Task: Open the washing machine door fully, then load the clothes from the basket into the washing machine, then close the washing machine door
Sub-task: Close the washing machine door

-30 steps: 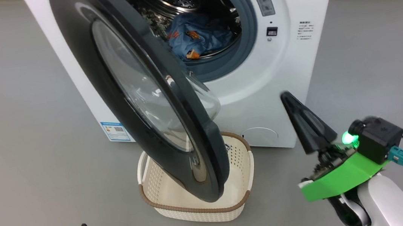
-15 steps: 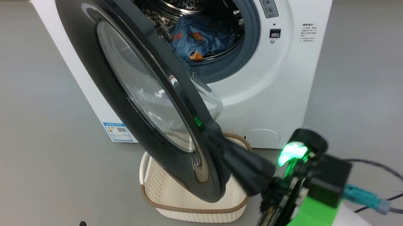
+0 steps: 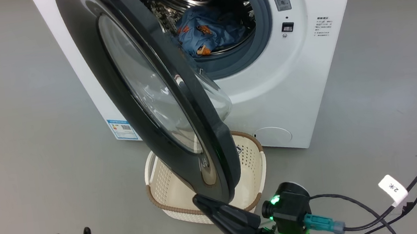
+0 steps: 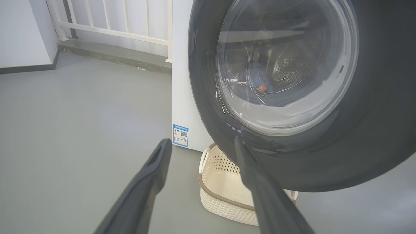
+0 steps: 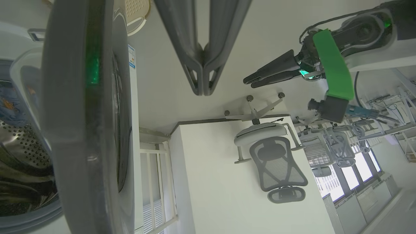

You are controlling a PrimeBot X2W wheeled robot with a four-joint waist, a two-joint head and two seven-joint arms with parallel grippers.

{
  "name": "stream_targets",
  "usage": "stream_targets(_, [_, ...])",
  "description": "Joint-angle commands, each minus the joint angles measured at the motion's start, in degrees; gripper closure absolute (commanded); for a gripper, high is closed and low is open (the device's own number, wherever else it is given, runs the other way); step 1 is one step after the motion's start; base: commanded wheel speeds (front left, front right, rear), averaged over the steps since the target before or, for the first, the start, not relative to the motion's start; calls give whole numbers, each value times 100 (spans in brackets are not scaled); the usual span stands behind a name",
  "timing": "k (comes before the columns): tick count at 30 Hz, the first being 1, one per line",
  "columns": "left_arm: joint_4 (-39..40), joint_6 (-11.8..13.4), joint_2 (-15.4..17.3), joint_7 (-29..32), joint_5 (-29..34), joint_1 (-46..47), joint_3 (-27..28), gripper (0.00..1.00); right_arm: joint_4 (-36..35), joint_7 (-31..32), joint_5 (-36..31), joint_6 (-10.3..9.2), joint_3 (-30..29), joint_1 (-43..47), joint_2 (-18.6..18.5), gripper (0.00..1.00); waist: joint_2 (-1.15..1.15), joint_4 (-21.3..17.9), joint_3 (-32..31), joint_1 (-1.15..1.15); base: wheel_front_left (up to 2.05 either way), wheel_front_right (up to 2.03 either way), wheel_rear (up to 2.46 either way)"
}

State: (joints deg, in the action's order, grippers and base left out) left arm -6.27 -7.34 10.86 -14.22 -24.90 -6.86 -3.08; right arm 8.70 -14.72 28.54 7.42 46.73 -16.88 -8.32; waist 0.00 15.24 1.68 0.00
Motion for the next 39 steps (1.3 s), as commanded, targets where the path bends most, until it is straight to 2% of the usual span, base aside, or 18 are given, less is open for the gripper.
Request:
stream_targets(1, [117,-14,41,-78,41,291,209,0,8,-28,77,7,105,-46,85,100,0,16,43,0,0,0,0])
stream_targets(14, [89,-14,-6,-78,19,424,150,0,827,-28,207,7,-27,-335,274,100,0,66,229,0,0,0,0])
stream_targets(39, [108,-14,-9,-78,-11,533,10,0,1381,-28,-40,7,-1355,-492,518,100,0,78,323,0,0,0,0])
